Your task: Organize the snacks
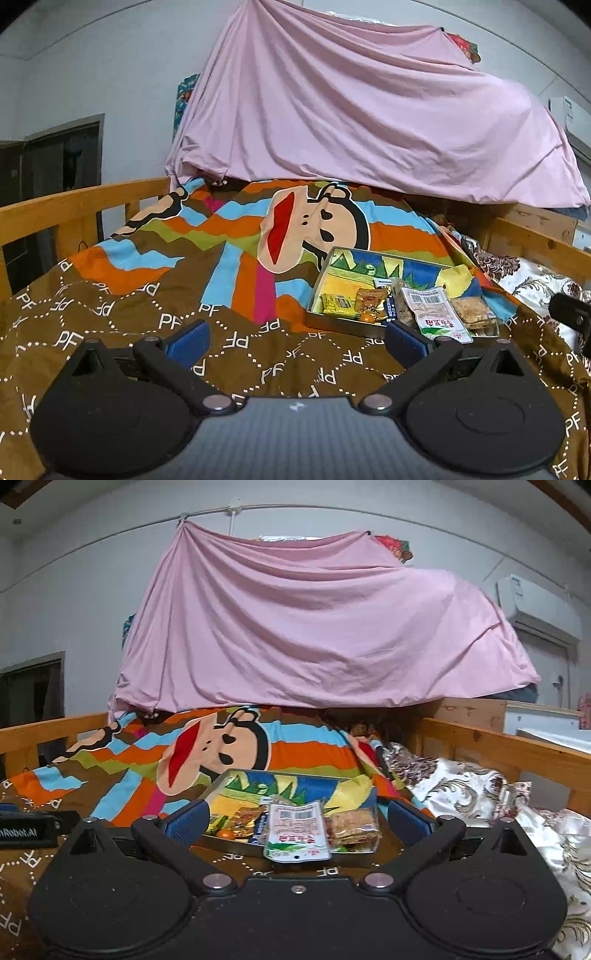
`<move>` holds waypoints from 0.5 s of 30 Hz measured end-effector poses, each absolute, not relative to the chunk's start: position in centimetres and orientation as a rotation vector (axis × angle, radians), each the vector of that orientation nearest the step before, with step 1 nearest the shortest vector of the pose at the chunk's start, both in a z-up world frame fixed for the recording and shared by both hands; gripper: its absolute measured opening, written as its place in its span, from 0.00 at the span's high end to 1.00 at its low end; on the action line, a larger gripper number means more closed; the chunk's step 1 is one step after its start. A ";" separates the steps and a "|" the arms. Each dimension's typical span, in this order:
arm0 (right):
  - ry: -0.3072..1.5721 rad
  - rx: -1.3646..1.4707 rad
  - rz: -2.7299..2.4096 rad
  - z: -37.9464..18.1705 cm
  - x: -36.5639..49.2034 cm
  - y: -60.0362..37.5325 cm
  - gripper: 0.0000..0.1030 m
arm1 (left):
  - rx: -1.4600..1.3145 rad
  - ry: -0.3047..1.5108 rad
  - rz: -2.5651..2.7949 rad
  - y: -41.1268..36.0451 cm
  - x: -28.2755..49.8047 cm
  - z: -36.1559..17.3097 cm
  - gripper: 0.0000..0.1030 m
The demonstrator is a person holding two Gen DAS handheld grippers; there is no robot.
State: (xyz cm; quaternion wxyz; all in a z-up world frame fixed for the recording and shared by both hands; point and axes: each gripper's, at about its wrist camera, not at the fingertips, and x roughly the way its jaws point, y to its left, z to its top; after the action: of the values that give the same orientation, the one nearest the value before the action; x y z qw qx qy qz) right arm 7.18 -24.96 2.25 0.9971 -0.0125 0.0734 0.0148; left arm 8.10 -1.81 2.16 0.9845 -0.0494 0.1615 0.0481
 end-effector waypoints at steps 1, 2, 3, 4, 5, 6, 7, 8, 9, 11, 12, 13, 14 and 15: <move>0.144 -0.021 0.021 2.1 6.9 -25.0 0.01 | -0.103 0.324 0.096 -1.7 8.0 2.1 0.00; 0.140 -0.016 0.016 2.0 6.6 -25.1 0.01 | -0.107 0.320 0.093 -1.6 7.9 2.1 0.00; 0.138 -0.010 0.009 1.8 6.3 -25.2 0.01 | -0.109 0.317 0.090 -1.6 7.7 2.0 0.00; 0.140 -0.006 0.001 1.7 6.1 -25.2 0.01 | -0.110 0.317 0.089 -1.5 7.7 1.9 0.00; 0.141 -0.002 -0.004 1.6 5.8 -25.3 0.01 | -0.110 0.317 0.086 -1.5 7.5 1.8 0.00; 0.142 0.002 -0.008 1.4 5.6 -25.3 0.01 | -0.111 0.319 0.083 -1.5 7.5 1.7 0.00; 0.143 0.006 -0.014 1.3 5.3 -25.4 0.01 | -0.110 0.319 0.079 -1.5 7.4 1.6 0.00; 0.148 0.011 -0.018 1.2 5.1 -25.4 0.01 | -0.108 0.320 0.077 -1.5 7.4 1.6 0.00; 0.154 0.015 -0.021 1.0 4.9 -25.4 0.01 | -0.104 0.319 0.076 -1.5 7.2 1.5 0.00; 0.173 0.024 -0.029 0.7 4.5 -25.4 0.01 | -0.091 0.315 0.078 -1.5 7.0 1.5 0.00; 0.188 0.030 -0.032 0.5 4.4 -25.3 0.01 | -0.083 0.313 0.082 -1.4 6.8 1.4 0.00; 0.203 0.038 -0.033 0.2 4.3 -25.3 0.01 | -0.077 0.313 0.082 -1.4 6.7 1.4 0.00; 0.214 0.044 -0.033 0.0 4.2 -25.2 0.01 | -0.070 0.315 0.080 -1.3 6.5 1.2 0.00; 0.228 0.048 -0.032 -0.3 4.1 -25.1 0.01 | -0.068 0.320 0.079 -1.3 6.4 1.0 0.00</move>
State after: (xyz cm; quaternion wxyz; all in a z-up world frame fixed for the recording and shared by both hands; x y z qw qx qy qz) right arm 4.09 -25.13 -0.26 0.9931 0.0238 0.1138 -0.0161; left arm 6.37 -1.33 1.03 0.9859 -0.0337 0.1591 0.0395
